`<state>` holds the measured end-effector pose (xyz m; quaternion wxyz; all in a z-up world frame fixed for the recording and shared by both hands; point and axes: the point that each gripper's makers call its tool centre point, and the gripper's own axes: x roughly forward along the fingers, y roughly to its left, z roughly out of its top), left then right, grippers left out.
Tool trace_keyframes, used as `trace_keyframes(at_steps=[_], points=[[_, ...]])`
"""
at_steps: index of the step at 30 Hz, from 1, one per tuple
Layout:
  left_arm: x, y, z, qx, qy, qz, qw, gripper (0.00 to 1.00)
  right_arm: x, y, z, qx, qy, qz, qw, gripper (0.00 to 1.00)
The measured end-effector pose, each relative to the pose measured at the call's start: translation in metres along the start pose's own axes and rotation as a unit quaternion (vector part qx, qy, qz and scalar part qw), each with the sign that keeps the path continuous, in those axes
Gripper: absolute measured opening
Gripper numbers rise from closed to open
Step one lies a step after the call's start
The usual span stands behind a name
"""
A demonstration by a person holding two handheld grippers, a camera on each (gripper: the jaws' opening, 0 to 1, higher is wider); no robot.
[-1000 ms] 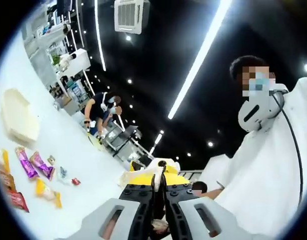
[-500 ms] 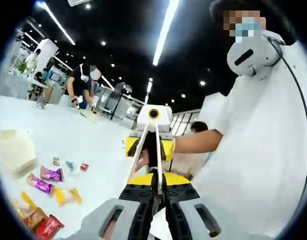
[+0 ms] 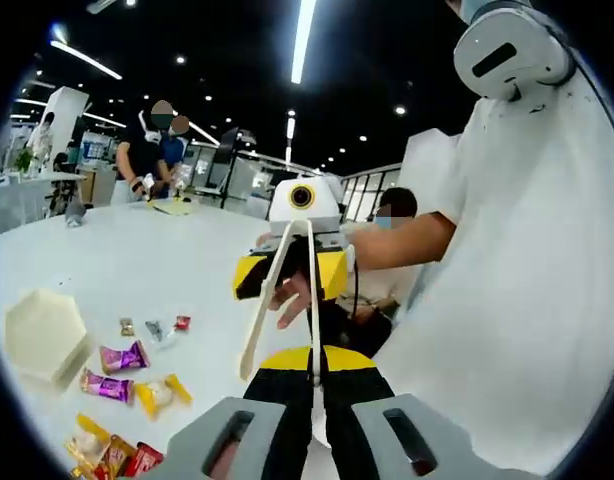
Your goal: Place the target food into the container with the food tongs after gripping and lifting it, then release it inside without dropping or visibly crushing the food.
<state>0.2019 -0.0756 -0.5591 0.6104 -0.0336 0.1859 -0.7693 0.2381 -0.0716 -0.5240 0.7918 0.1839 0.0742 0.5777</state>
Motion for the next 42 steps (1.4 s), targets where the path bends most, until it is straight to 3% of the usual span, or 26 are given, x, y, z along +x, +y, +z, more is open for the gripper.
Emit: trace_keyframes(at_steps=[15,23,28,42], points=[[0.003,-0.003,0.013,0.012,-0.020,-0.015,0.9996,0.00,0.003,0.002,0.005,0.007,-0.026,0.005,0.9996,0.30],[0.007,-0.005,0.009,0.035,0.020,-0.014,0.9991,0.00,0.004,0.005,-0.007,0.000,0.001,0.004,1.0000,0.31],[0.012,-0.009,0.016,0.046,0.018,-0.022,0.9985,0.00,0.008,0.009,-0.005,0.002,-0.011,0.010,0.9999,0.33],[0.016,-0.011,0.011,0.045,0.028,-0.033,0.9981,0.00,0.004,0.011,-0.011,0.015,-0.009,0.005,0.9998,0.32]])
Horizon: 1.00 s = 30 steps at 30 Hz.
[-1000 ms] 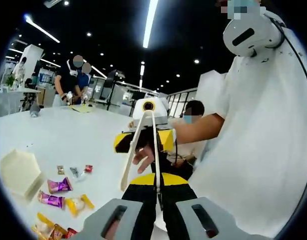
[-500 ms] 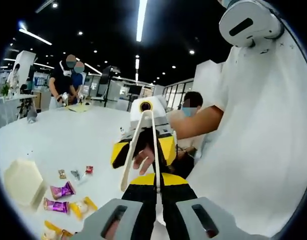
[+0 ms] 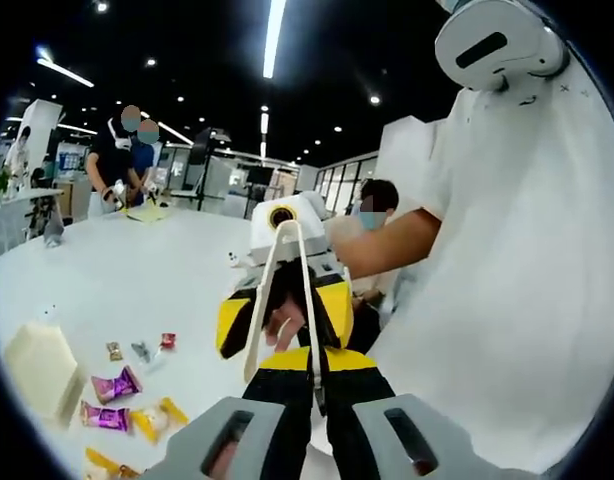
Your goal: Place the target food into the container with the food tongs after gripping and lifting it, then release it inside without dropping or visibly crushing the food.
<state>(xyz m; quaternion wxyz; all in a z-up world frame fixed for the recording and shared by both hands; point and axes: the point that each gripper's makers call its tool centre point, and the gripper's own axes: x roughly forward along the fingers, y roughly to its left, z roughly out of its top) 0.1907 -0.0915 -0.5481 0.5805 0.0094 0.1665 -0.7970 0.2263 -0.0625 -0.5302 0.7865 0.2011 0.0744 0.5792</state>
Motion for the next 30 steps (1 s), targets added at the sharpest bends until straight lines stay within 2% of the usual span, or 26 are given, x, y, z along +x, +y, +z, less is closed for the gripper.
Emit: trace_keyframes(at_steps=[6,11,13,14,16,19,28,30], points=[[-0.001,0.007,0.002,-0.021,-0.050,0.023,0.9982,0.00,-0.003,-0.004,0.004,-0.010,-0.016,-0.014,0.9997,0.31],[-0.003,0.007,0.004,-0.032,-0.050,0.023,0.9980,0.00,-0.003,-0.003,0.007,-0.014,-0.029,-0.017,0.9993,0.31],[-0.004,0.003,0.000,-0.049,-0.025,0.012,0.9984,0.00,-0.002,-0.003,0.002,-0.015,-0.015,-0.016,0.9996,0.31],[-0.005,0.003,0.001,-0.045,-0.015,0.009,0.9988,0.00,-0.002,-0.002,-0.004,-0.017,0.001,-0.012,0.9998,0.32],[-0.006,0.002,-0.002,-0.040,0.005,0.005,0.9992,0.00,-0.002,-0.002,-0.002,-0.012,-0.008,-0.014,0.9998,0.32],[-0.004,0.003,0.001,-0.041,0.011,0.003,0.9991,0.00,-0.004,-0.004,0.001,-0.005,-0.016,-0.018,0.9997,0.32],[0.001,0.000,-0.005,-0.024,0.059,-0.014,0.9979,0.00,-0.005,-0.002,-0.003,0.006,-0.007,-0.016,0.9998,0.32],[0.001,-0.001,-0.005,-0.018,0.060,-0.018,0.9979,0.00,-0.006,-0.002,-0.002,0.011,-0.010,-0.016,0.9998,0.31]])
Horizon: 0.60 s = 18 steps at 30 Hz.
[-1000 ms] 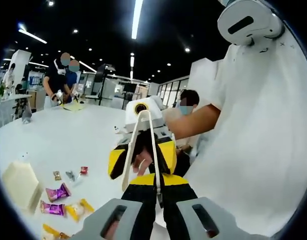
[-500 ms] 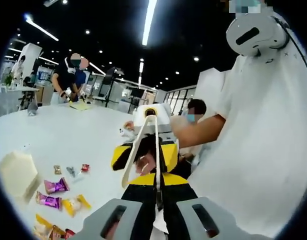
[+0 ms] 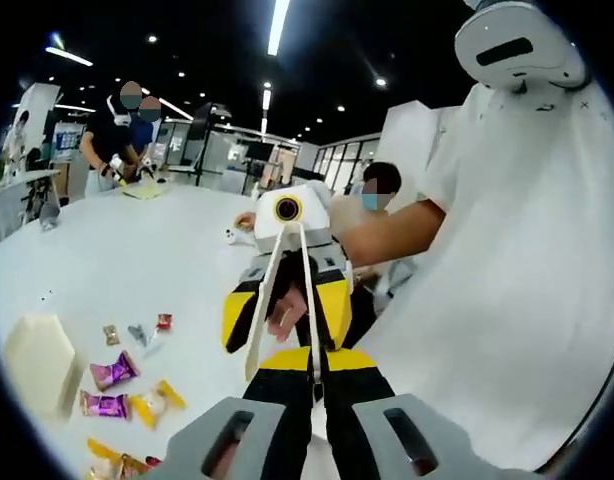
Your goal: Place the target food into the container with the food tongs after gripping and lifting it, then release it inside without dropping or visibly crushing the food.
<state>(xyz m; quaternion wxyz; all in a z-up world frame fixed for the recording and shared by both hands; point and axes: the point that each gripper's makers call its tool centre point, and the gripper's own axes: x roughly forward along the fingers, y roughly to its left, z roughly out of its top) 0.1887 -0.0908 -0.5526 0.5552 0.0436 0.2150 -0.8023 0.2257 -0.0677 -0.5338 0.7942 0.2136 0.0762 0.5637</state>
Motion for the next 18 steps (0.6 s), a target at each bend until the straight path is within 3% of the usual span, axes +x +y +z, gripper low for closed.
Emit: trace_keyframes(at_steps=[13,16,18], points=[[0.005,0.004,-0.004,0.011,0.003,-0.002,0.9999,0.00,-0.006,-0.005,-0.004,0.015,0.000,-0.016,0.9998,0.31],[0.007,0.009,-0.005,0.039,-0.006,0.017,0.9991,0.01,-0.007,-0.008,-0.005,-0.001,0.004,-0.025,0.9997,0.29],[0.007,0.014,-0.003,0.047,-0.029,0.042,0.9976,0.02,-0.008,-0.011,-0.005,0.000,0.006,-0.030,0.9995,0.29]])
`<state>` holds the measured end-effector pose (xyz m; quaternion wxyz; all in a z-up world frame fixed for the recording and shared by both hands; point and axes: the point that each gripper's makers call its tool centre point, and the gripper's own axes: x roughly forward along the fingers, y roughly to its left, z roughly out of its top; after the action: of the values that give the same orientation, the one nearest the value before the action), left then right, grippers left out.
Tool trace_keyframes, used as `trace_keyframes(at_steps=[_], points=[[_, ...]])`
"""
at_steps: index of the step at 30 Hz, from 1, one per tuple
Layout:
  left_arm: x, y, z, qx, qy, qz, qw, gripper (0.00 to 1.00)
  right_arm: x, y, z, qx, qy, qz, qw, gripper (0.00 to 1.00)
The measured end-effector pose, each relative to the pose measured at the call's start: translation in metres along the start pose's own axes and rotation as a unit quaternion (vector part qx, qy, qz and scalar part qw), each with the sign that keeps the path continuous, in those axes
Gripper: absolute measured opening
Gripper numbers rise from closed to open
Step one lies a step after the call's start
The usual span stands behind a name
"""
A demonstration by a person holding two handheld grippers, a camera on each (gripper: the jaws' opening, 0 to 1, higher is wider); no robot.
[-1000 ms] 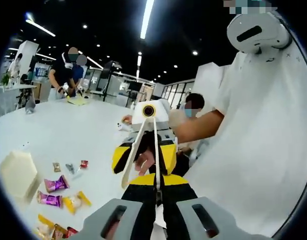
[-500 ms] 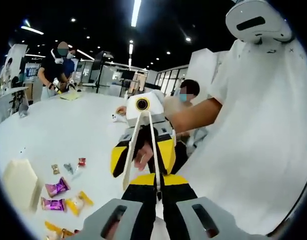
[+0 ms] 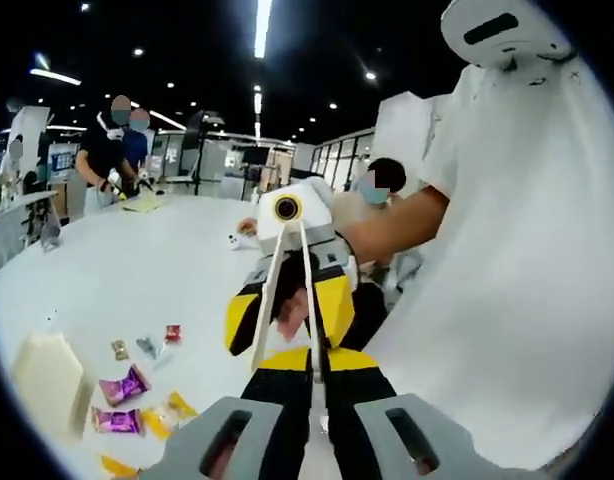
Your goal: Place the target food into the container with the food tongs after gripping and lifting it, then release it inside without dropping or visibly crushing the food.
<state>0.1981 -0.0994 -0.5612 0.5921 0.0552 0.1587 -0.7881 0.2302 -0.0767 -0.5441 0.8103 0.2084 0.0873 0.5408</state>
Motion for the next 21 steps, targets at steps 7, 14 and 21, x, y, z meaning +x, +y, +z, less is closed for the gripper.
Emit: trace_keyframes(at_steps=[7,14,21], points=[[-0.011,0.008,-0.003,-0.026,-0.050,0.061,0.9965,0.02,-0.007,-0.010,0.007,-0.009,-0.010,-0.019,0.9997,0.29],[-0.037,0.018,-0.012,-0.083,-0.100,0.124,0.9837,0.00,-0.016,-0.022,0.008,-0.032,-0.003,-0.052,0.9981,0.29],[-0.063,0.029,-0.006,-0.110,-0.167,0.172,0.9646,0.00,-0.023,-0.050,-0.023,-0.039,0.085,-0.129,0.9872,0.15]])
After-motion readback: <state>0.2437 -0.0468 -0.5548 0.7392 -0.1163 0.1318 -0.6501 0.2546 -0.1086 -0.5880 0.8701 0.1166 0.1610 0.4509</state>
